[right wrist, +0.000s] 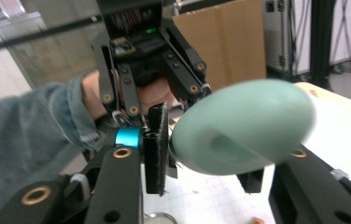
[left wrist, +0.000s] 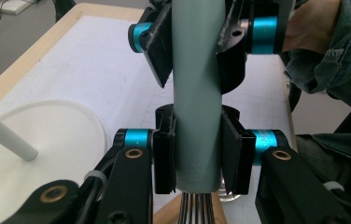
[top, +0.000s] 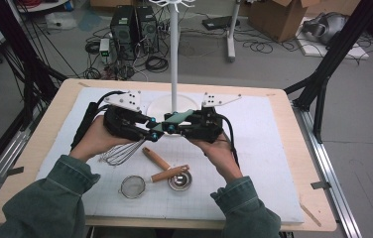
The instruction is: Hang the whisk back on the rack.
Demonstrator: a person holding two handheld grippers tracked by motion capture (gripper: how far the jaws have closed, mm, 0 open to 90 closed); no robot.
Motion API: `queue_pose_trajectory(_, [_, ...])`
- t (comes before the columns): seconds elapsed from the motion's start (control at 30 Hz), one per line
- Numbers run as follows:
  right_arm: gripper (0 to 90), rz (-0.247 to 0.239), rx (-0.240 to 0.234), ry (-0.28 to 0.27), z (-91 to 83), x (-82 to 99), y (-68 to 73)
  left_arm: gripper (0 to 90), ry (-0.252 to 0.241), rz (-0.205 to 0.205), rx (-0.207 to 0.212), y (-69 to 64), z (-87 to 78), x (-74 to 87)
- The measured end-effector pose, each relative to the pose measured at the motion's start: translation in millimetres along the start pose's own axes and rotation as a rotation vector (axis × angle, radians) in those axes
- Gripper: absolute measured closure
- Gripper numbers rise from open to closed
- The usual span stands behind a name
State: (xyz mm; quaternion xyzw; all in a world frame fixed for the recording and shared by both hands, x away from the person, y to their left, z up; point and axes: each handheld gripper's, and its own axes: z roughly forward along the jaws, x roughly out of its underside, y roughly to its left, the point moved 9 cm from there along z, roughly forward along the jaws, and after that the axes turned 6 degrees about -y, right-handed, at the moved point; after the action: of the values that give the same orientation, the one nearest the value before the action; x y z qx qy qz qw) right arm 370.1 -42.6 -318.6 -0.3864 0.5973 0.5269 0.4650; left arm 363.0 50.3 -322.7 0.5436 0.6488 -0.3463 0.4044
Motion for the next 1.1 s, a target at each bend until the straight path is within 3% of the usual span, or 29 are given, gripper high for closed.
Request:
queue_pose_trajectory(0.27, [65.5, -0.007, 0.003, 0.017, 2.5, -7.8, 6.7, 69.0, -0.022, 0.008, 0.011, -1.7, -3.3, -2.9])
queue_pose_trajectory(0.47, [65.8, -0.029, 0.046, 0.025, 5.2, -17.2, 12.1, 68.0, -0.055, 0.011, 0.007, -1.3, -7.3, -7.0])
queue_pose_trajectory(0.73, [66.0, -0.071, 0.11, 0.053, 10.6, -26.3, 18.5, 67.0, -0.078, 0.022, -0.031, -1.8, -8.4, -9.7])
queue_pose_trajectory(1.1, [66.1, -0.114, 0.215, 0.066, 11.0, -34.9, 19.0, 61.5, -0.057, 0.039, -0.114, -0.7, -2.6, -9.2])
